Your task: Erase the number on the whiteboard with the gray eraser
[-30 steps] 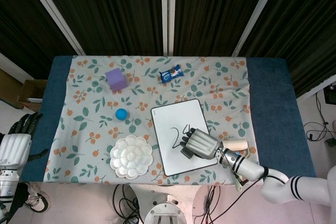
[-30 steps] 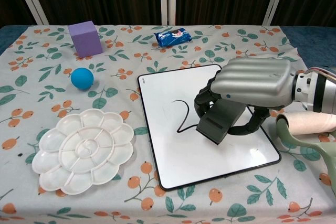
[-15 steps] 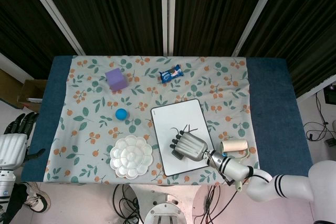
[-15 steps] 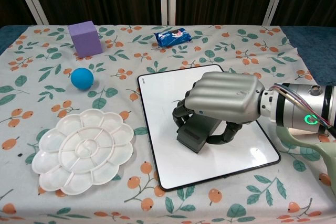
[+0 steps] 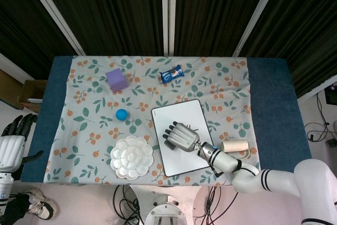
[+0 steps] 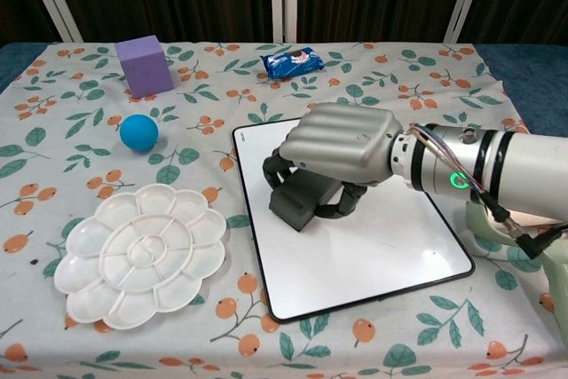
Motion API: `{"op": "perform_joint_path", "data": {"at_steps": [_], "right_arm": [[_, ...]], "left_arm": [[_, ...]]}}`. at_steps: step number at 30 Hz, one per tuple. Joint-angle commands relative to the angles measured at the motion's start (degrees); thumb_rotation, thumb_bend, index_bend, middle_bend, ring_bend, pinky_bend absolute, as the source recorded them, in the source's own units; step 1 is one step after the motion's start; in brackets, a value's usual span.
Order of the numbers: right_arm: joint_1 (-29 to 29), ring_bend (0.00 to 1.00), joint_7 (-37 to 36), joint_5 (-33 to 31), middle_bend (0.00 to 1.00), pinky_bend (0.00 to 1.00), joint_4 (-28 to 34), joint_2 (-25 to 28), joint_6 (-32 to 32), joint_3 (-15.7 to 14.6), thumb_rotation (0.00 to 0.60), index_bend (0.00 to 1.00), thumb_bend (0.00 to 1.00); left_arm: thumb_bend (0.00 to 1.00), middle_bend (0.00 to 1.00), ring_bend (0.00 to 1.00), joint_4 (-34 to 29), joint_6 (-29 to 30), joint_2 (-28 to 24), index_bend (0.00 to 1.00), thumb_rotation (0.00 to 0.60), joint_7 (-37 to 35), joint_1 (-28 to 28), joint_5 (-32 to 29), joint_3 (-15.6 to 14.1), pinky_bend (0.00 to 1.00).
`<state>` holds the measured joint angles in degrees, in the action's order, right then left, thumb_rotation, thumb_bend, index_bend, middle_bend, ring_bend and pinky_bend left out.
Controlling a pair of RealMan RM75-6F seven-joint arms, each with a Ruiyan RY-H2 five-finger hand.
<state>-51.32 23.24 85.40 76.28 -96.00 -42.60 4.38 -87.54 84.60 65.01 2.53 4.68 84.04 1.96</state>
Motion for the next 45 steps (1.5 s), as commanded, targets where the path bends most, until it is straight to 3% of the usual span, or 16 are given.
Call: {"op": "perform_joint_path", "data": {"at_steps": [1,7,10,19,34,38,45], "right_arm": [[-2.2,0.73,0.4,-3.6,0.81,0.82,-5.0,-3.1,2.0,3.1,0.600,0.94,0.28],[-5.0,0.73,1.1,-8.4,0.81,0.82,-12.4,-6.7,5.2,5.7,0.600,0.94,0.28],[-5.5,0.73,0.7,-9.2,0.81,0.82,-13.3,-7.1,5.7,5.7,0.600,0.94,0.28],[-3.0,0.73,-0.9,-7.9,0.81,0.82,-3.1,0.7,3.7,2.4,0.600,0.94,0.28],[2.6,0.73,-0.6,-7.3,0.82,0.82,13.9,15.7,1.8,-5.4,0.600,0.95,0.28],[3.1,0.74,-0.8,-6.7,0.82,0.82,14.8,16.8,1.4,-6.1,0.600,0.95,0.28],[3.2,0.74,-4.1,-7.7,0.82,0.82,11.4,14.1,2.1,-5.4,0.600,0.95,0.28]], "left_arm": [[0.00,0.08,0.06,0.0,0.1,-0.2,0.09,0.600,-0.1,-0.1,-0.1,0.0,0.19],[0.00,0.08,0.06,-0.1,0.0,-0.5,0.09,0.600,-0.2,-0.3,-0.1,0.0,0.19],[0.00,0.08,0.06,-0.1,0.0,-0.5,0.09,0.600,-0.2,-0.3,-0.1,-0.1,0.19],[0.00,0.08,0.06,0.3,-0.5,0.0,0.09,0.600,-0.3,-0.2,-0.2,-0.1,0.19],[0.00,0.08,0.06,-1.6,-0.8,-0.1,0.09,0.600,2.0,0.3,0.5,-0.1,0.19],[0.00,0.08,0.06,-1.9,-0.9,-0.1,0.09,0.600,2.5,0.5,0.5,0.0,0.19],[0.00,0.08,0.06,-2.2,-0.9,-0.3,0.09,0.600,2.8,0.5,0.5,0.0,0.19]]}}
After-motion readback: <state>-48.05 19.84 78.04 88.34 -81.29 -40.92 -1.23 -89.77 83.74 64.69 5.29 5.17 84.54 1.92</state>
